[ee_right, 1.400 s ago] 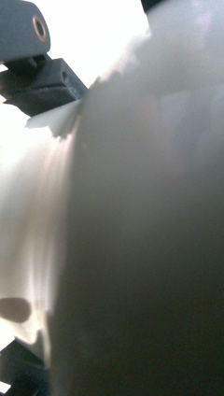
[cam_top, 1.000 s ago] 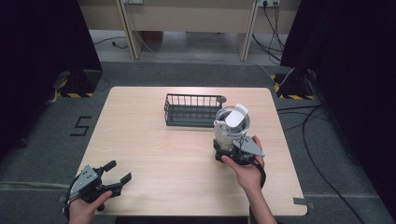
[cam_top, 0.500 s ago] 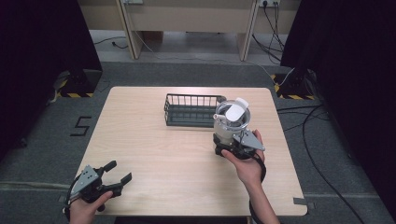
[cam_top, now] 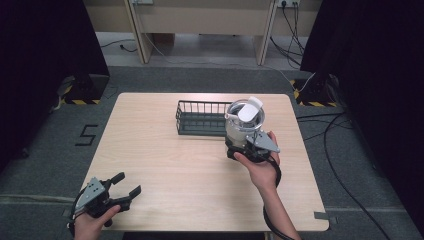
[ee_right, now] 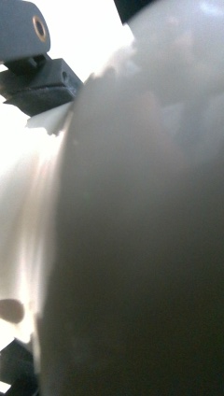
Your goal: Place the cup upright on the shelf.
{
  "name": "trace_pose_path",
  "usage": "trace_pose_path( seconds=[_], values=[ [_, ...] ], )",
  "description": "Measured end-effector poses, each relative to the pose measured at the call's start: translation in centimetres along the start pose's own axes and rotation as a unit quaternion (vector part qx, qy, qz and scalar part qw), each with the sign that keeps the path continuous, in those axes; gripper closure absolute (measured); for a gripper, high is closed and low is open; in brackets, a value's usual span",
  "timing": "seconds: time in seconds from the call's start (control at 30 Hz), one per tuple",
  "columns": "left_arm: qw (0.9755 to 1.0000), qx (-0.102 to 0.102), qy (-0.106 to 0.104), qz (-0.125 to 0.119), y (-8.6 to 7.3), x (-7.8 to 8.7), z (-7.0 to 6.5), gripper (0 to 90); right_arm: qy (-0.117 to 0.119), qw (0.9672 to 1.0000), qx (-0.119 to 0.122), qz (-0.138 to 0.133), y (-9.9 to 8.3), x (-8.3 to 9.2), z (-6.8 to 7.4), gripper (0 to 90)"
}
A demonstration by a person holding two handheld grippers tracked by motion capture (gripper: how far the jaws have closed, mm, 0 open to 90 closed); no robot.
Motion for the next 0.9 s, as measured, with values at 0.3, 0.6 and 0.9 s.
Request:
trace_pose_path(
  seconds=[0.3,0.6,0.9],
  values=[
    [1.0,0.0,0.0,0.0,0.0,0.2,-0.1,14.6,0.004,1.0,0.002,-0.008,1.2,-1.0,0.4,11.2],
    [1.0,-0.001,-0.004,0.002,0.0,-0.2,-0.1,14.5,0.0,1.0,0.002,-0.009,1.8,-1.9,0.4,11.2],
    [1.0,-0.001,-0.003,0.003,0.0,-0.2,-0.1,14.6,-0.001,0.9999,0.006,-0.009,2.4,-2.5,0.4,11.2]
  ],
)
Point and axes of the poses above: each handheld gripper's, and its own axes: x roughly backward along the jaws, y roughly out of its top, z roughly to its left, the point moved 4 cm from there along -x, roughly forward along the jaws, and after that the axes turned 7 degrees about -y, right-handed, at the moved point
